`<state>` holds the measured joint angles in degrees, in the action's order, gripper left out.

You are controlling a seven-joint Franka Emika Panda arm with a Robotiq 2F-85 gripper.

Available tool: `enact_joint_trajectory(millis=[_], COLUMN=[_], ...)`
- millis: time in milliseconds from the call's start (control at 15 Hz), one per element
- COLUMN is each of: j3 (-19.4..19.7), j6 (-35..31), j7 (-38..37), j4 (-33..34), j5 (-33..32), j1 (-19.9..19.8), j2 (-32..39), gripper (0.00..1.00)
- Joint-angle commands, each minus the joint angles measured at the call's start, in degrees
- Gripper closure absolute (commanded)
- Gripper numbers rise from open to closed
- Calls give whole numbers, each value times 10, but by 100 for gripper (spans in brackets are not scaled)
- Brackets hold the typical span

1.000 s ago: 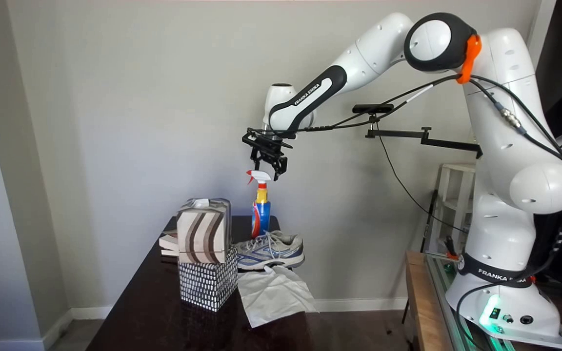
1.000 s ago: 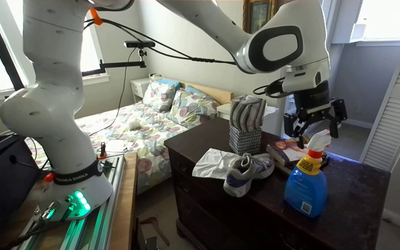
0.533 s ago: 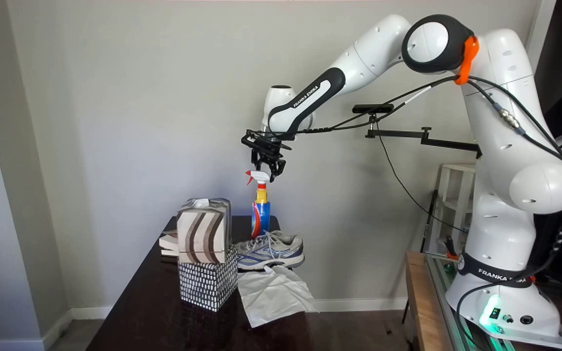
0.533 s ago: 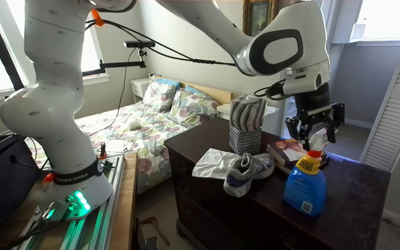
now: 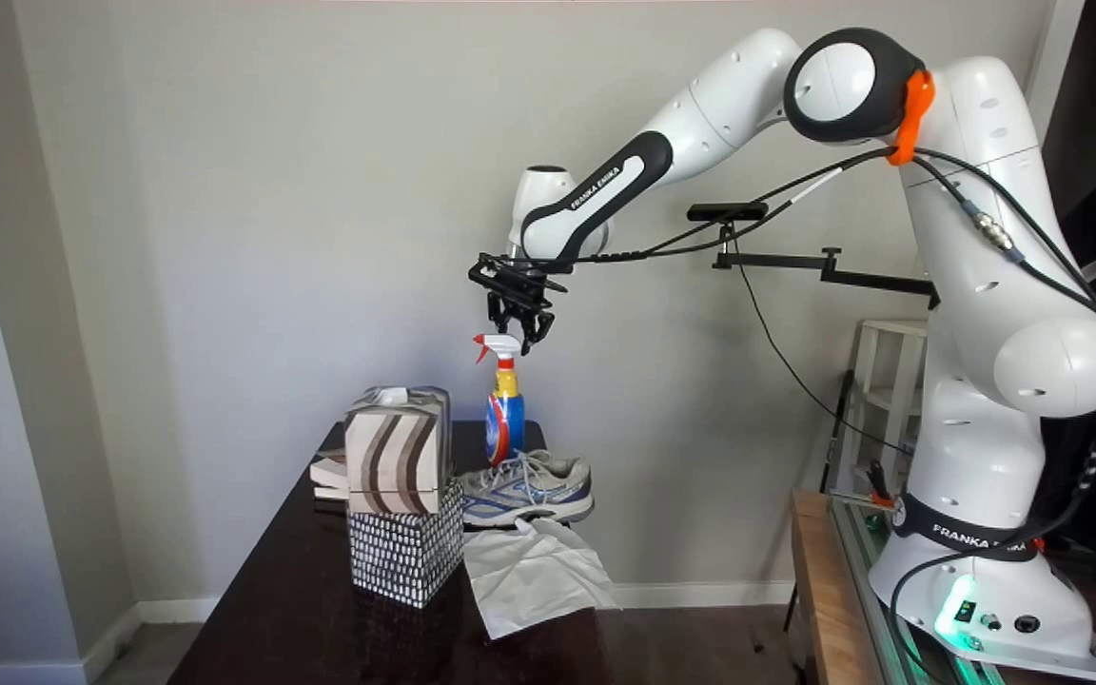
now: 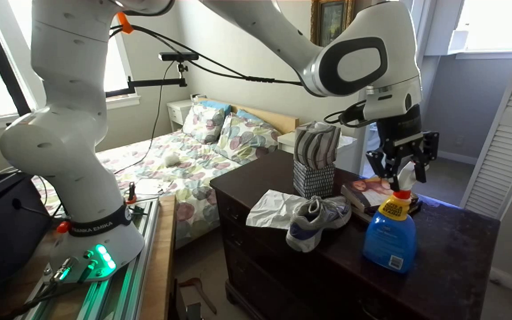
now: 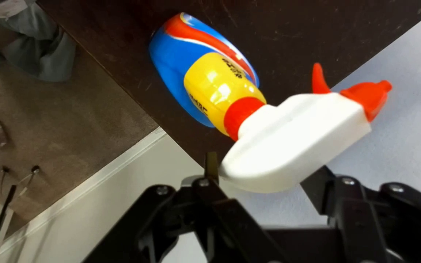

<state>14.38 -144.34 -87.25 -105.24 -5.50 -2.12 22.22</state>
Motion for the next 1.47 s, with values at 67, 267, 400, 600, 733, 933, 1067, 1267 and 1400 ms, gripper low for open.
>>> enact_joint_trajectory(millis=[67,267,400,600,733,933,1067,1267,1400], j3=[-14,-11,-10,-5,0,6,10,13,13], j6=[2,8,13,19,22,23,23,21,17], j7=[49,83,109,141,159,182,192,196,189], j4=[12,9,10,10,11,11,13,12,10], j5=[6,-2,-2,-9,-18,-31,-40,-51,-50], j1=[-6,-5,-7,-6,-4,-1,0,4,6], j2=[8,5,4,4,4,4,5,1,-4], gripper=[47,47,48,56,62,63,62,35,23])
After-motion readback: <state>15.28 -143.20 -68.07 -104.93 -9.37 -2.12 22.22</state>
